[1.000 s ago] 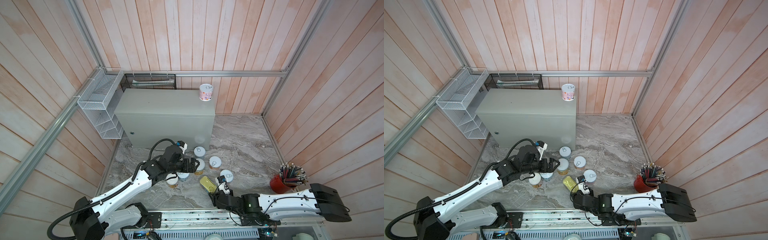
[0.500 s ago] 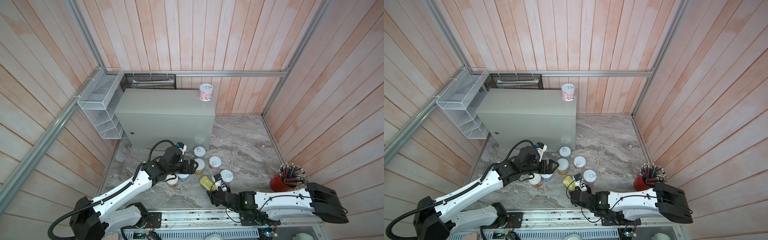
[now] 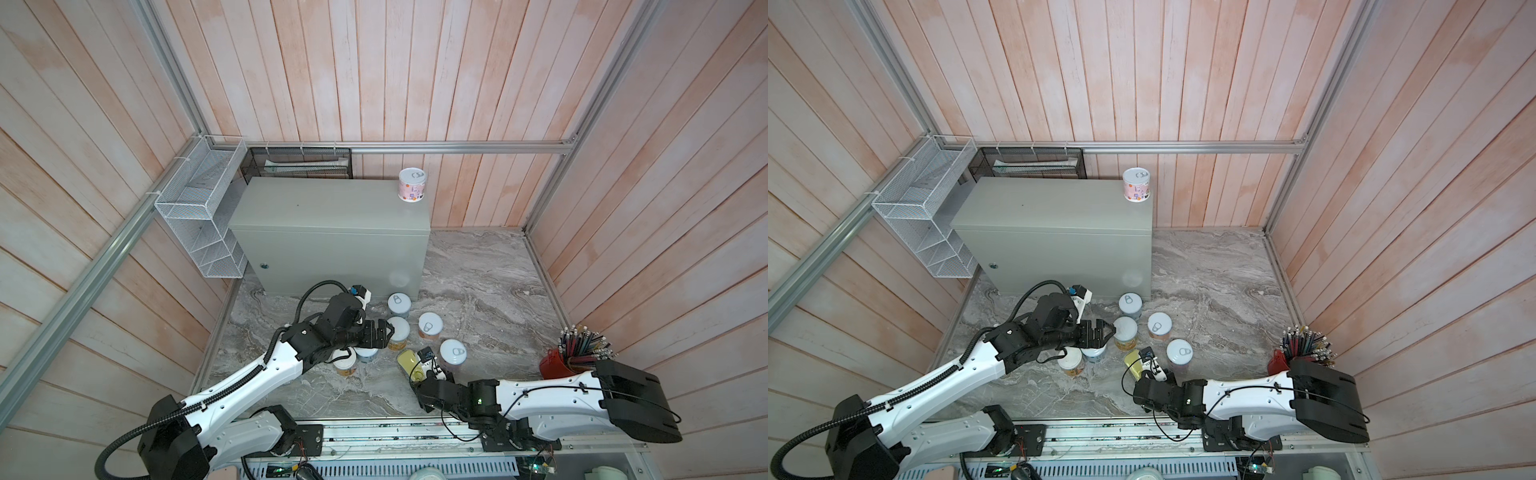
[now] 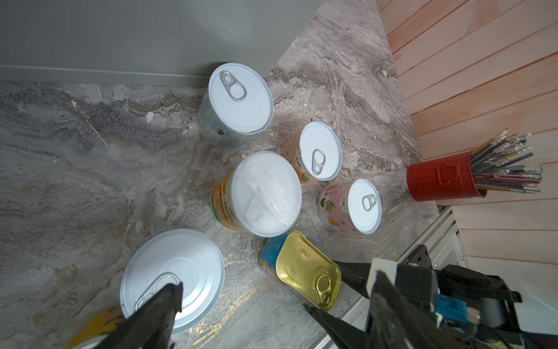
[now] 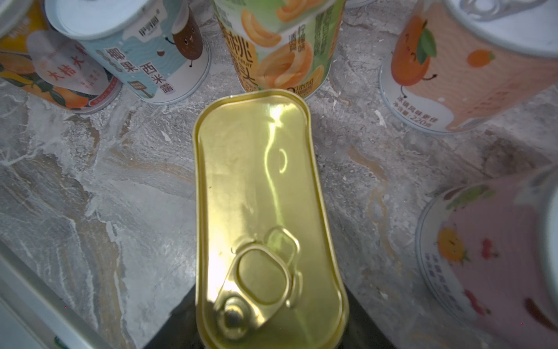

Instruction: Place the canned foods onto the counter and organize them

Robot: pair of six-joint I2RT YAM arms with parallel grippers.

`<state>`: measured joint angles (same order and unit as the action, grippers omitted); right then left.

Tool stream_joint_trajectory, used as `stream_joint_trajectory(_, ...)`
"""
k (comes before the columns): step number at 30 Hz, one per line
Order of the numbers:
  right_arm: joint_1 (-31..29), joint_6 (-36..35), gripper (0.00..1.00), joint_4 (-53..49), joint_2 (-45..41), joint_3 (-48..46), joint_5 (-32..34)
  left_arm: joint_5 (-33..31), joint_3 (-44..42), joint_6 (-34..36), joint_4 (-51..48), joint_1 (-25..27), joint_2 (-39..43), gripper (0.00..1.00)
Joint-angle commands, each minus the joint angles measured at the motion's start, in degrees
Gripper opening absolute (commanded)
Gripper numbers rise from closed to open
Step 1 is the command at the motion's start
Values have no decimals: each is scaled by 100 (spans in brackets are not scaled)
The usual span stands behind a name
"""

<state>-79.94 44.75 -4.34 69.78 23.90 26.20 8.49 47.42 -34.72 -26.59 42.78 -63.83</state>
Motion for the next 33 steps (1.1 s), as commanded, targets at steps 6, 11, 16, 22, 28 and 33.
stream_joint_trajectory(6,169,-145,47,168,-69,70,-49,-84,-167,71,-83,-46,125,100)
stream_joint_trajectory(11,216,-195,43,185,-230,64,43,-102,-185,70,-71,-50,184,100)
stream_joint_trajectory(16,286,-190,40,357,-449,-54,-38,-232,-130,123,-47,-66,189,100)
stream_joint_trajectory(22,320,-164,34,344,-753,-144,9,-261,-81,176,46,-95,179,100)
stream_joint_trajectory(28,362,-214,51,429,-831,-90,-193,-190,-23,194,32,-121,116,100)
stream_joint_trajectory(33,357,-508,70,519,-507,239,-436,-332,22,202,-64,-128,330,100)
